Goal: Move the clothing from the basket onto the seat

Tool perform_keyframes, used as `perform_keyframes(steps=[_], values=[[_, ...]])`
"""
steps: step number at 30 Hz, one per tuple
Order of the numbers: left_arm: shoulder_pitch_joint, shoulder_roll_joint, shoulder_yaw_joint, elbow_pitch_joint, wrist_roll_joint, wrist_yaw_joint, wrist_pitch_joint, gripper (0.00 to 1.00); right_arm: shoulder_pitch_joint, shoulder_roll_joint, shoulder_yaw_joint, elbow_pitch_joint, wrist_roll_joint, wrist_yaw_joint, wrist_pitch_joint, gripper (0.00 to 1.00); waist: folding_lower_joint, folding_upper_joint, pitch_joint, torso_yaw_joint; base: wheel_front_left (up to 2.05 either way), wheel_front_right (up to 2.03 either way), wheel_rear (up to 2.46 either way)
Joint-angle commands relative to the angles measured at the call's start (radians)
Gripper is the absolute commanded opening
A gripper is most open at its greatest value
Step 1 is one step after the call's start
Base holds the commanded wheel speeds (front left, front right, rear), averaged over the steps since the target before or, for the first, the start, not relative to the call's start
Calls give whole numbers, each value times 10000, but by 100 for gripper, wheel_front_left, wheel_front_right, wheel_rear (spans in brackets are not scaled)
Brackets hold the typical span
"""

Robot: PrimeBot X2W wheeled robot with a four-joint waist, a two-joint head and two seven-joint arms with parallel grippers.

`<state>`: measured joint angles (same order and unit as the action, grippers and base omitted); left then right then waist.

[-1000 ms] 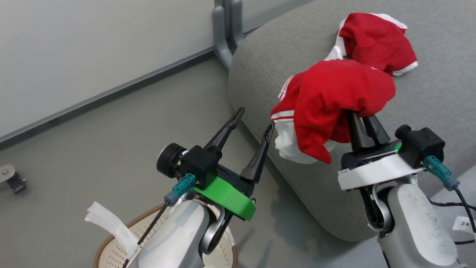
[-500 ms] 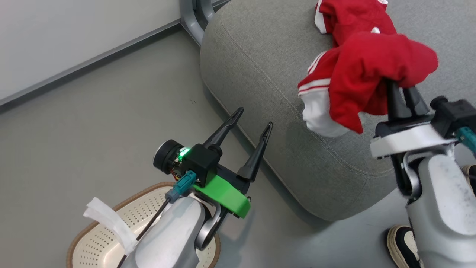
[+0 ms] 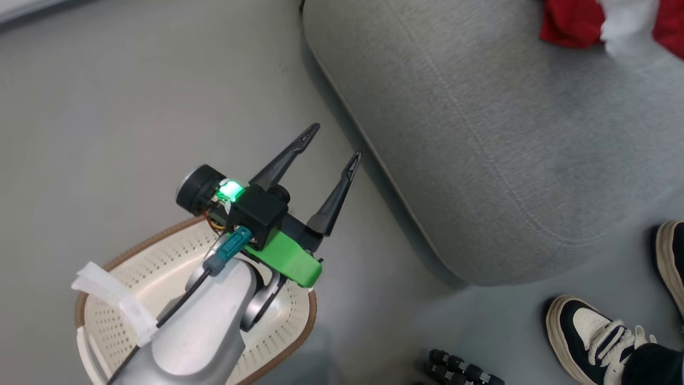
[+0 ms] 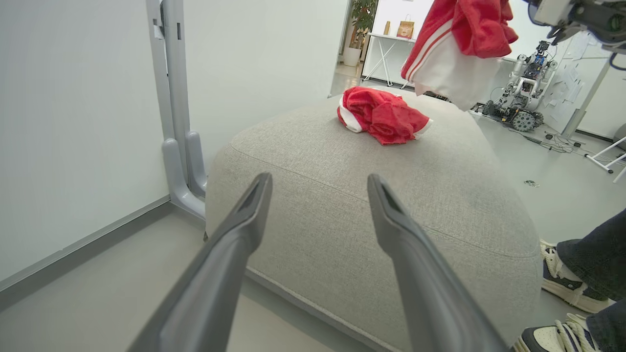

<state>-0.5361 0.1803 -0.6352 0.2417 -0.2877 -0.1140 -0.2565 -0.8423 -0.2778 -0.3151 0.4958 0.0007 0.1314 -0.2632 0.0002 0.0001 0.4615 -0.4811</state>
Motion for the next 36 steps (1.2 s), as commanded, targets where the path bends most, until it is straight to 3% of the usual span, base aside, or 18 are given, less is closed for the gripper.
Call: perform_keyframes(steps=[1, 10, 13, 14, 15, 19, 25, 36], values=[[-242, 206, 6, -103, 120, -33, 24, 100, -414, -136, -221, 231, -243, -14, -21, 0, -2, -1, 1172, 850, 0, 0, 0], [-504, 737, -61, -580, 114, -85, 54, 100, -1986, -1001, -2442, 1384, -1352, -14, -21, 0, -2, -1, 2202, 1559, 0, 0, 0], [-484, 863, 3, -634, 41, -82, 30, 100, -2150, -953, -3134, 1663, -1607, -14, -21, 0, -2, -1, 2405, 1710, 0, 0, 0], [-460, 887, 23, -645, 7, -78, 27, 100, -2191, -919, -3295, 1746, -1647, -14, -21, 22, -2, -1, 2463, 1739, 0, 0, 0], [-431, 929, 30, -674, 24, -71, 21, 100, -2175, -897, -3468, 1839, -1774, -14, -21, 100, -2, -1, 2514, 1774, 0, 0, 0], [-239, 1076, 85, -654, -63, -4, -1, 100, -1729, -553, -4078, 2062, -1967, -14, -21, 100, -2, -1, 2566, 1905, 0, 0, 0], [-46, 1027, 195, -512, -226, 85, -22, 100, -704, 60, -4036, 1482, -1719, -14, -21, 100, -2, -1, 2312, 2051, 0, 0, 0], [431, 670, 680, -205, -365, 207, -95, 100, 2033, 1285, -2127, -1013, -109, -16, -19, 100, -2, -1, 1191, 2484, 0, 0, 0]])
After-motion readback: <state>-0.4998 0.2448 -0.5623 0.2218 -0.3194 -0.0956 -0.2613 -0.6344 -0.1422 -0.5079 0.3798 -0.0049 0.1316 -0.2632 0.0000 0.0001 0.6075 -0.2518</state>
